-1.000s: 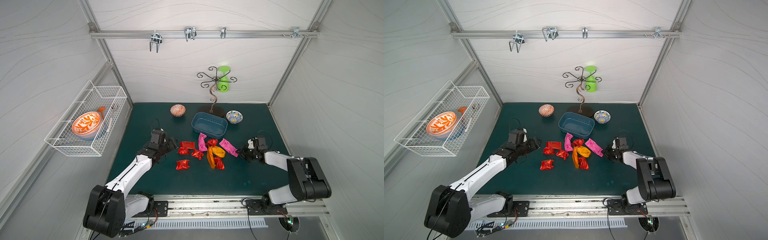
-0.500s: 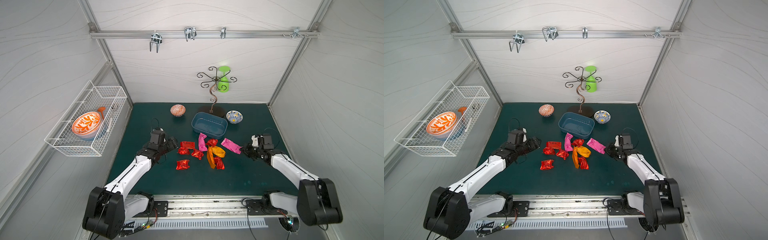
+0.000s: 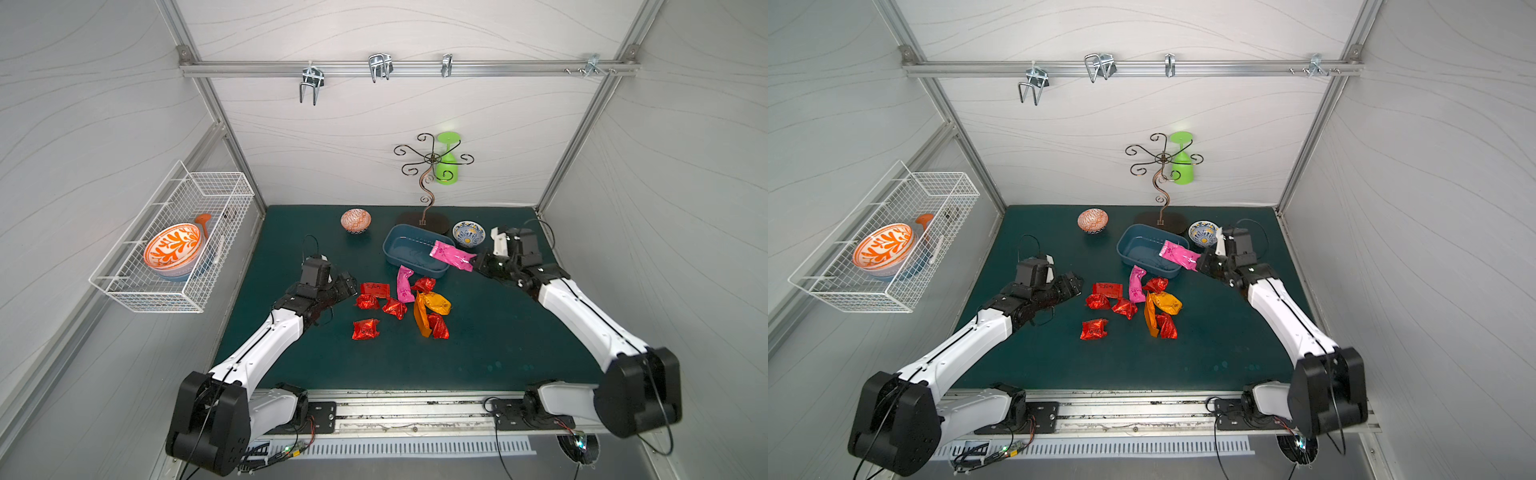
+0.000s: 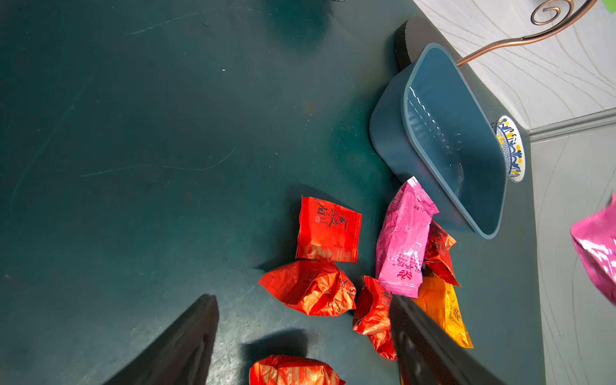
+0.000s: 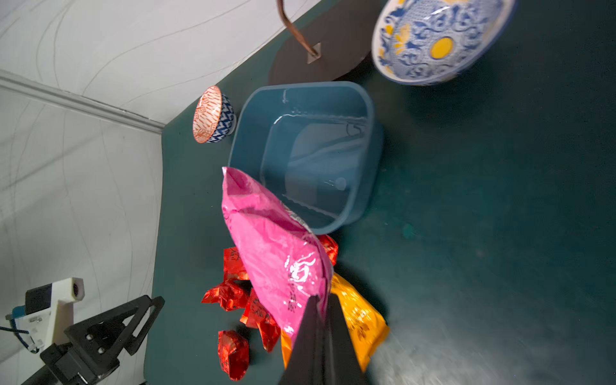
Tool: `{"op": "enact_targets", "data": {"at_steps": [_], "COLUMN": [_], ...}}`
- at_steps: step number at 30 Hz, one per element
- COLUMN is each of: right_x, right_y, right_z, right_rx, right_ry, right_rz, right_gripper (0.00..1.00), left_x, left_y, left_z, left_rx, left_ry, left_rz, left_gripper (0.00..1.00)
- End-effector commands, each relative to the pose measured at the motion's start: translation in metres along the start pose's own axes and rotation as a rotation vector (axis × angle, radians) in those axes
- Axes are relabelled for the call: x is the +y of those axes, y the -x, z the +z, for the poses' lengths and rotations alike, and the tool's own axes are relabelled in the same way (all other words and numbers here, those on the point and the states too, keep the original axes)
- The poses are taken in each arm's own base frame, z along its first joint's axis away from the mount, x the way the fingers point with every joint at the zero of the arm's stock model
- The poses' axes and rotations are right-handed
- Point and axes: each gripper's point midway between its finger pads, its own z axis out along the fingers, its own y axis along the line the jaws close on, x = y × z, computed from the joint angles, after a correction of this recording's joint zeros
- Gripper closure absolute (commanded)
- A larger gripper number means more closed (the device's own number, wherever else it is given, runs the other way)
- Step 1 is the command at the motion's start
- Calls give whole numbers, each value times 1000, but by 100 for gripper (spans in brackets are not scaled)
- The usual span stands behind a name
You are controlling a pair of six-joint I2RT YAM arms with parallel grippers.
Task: Put the tea bags into the storage box
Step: Move the storage box to the center of the board.
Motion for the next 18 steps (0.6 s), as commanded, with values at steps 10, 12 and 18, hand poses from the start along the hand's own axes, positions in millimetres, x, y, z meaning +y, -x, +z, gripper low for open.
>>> {"op": "enact_targets", "data": {"at_steps": [10,12,18], "right_x": [2,-3,-21], "right_y": [8,-5,-43], "right_z": [126,139,141], "right_rx": [149,204,290], "right_ry": [-78,-95,-134], "right_rz": [-24,-27,-17], "right_gripper": [100,100,100], "left_x": [-5,-4,-5], "left_y": [6,6,7], "left_z": [-15,-16,-16], "left_rx": [-34,-39,-43], "left_ry": [-8,-5,-10], "left_rz": [28,31,29], "left_gripper": [15,15,15]}}
